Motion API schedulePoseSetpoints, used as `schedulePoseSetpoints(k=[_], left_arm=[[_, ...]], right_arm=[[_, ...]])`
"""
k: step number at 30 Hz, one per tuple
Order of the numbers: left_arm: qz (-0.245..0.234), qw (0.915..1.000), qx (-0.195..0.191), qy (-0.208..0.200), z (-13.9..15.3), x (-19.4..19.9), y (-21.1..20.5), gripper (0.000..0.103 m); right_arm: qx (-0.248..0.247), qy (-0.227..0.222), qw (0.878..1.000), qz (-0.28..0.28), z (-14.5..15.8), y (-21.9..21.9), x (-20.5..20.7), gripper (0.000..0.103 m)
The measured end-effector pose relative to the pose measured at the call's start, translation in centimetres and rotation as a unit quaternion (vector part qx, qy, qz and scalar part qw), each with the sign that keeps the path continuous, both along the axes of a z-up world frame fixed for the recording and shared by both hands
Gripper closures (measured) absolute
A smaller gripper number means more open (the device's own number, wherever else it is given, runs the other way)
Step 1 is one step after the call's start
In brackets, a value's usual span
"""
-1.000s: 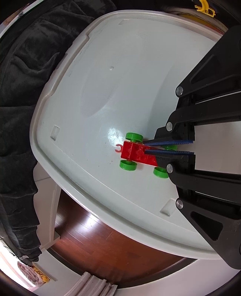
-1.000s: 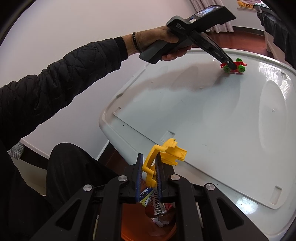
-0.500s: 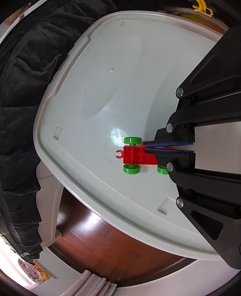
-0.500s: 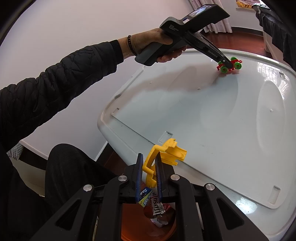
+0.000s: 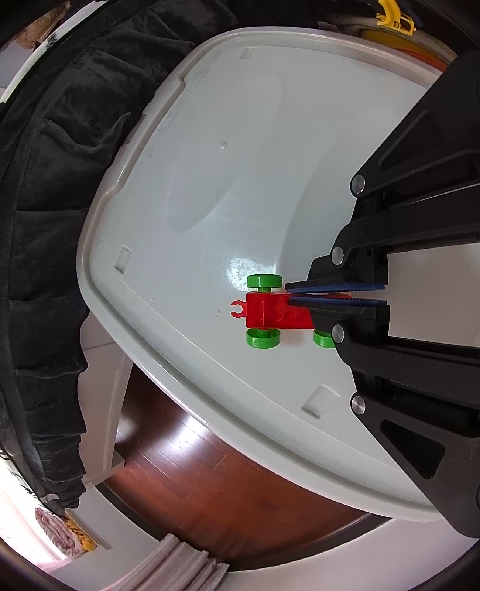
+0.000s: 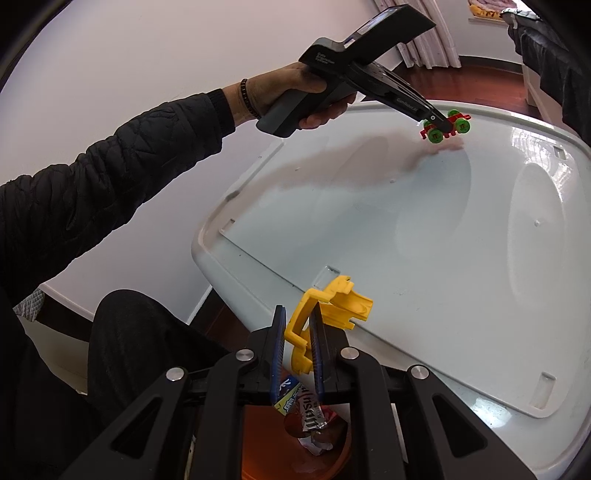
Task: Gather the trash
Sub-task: 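Lift the toy car with the left gripper while the right holds the yellow piece, then carry both grippers over the orange bucket and open them, dropping car and piece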
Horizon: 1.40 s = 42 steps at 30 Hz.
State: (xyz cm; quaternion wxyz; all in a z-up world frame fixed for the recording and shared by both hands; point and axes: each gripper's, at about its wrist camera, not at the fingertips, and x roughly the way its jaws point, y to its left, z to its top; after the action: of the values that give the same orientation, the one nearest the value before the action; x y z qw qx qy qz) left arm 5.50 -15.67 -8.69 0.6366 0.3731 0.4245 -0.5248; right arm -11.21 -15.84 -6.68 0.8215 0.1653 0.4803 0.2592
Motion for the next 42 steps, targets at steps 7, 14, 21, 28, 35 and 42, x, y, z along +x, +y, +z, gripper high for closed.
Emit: schedulePoseSetpoints(k=[7, 14, 21, 28, 35, 42], left_arm=[[0.005, 0.9999, -0.014, -0.002, 1.2, -0.8, 1.1, 0.101], [0.025, 0.9992, -0.030, -0.008, 4.3, -4.6, 5.2, 0.101], [0.060, 0.9972, -0.044, -0.001, 8.3, -13.8, 12.8, 0.101], [0.081, 0.9959, -0.028, 0.029, 6.9, -25.9, 18.9, 0.101], [0.158, 0.9803, -0.025, 0.117, 0.7, -32.4, 21.9, 0.101], [0.237, 0.9559, 0.044, 0.167, -8.1, -33.3, 21.6, 0.101]], right_arm=[[-0.001, -0.006, 1.000, -0.006, 0.0, -1.2, 0.3, 0.090], [-0.009, -0.029, 1.000, -0.003, 1.3, -1.5, -0.7, 0.090], [-0.018, -0.032, 0.999, 0.004, 2.5, 0.9, -5.5, 0.090], [-0.054, 0.000, 0.998, 0.009, 1.3, 3.4, -10.6, 0.090], [-0.092, 0.049, 0.994, 0.011, -3.1, 5.6, -10.7, 0.089], [-0.127, 0.074, 0.989, 0.007, -6.4, 6.8, -9.1, 0.057]])
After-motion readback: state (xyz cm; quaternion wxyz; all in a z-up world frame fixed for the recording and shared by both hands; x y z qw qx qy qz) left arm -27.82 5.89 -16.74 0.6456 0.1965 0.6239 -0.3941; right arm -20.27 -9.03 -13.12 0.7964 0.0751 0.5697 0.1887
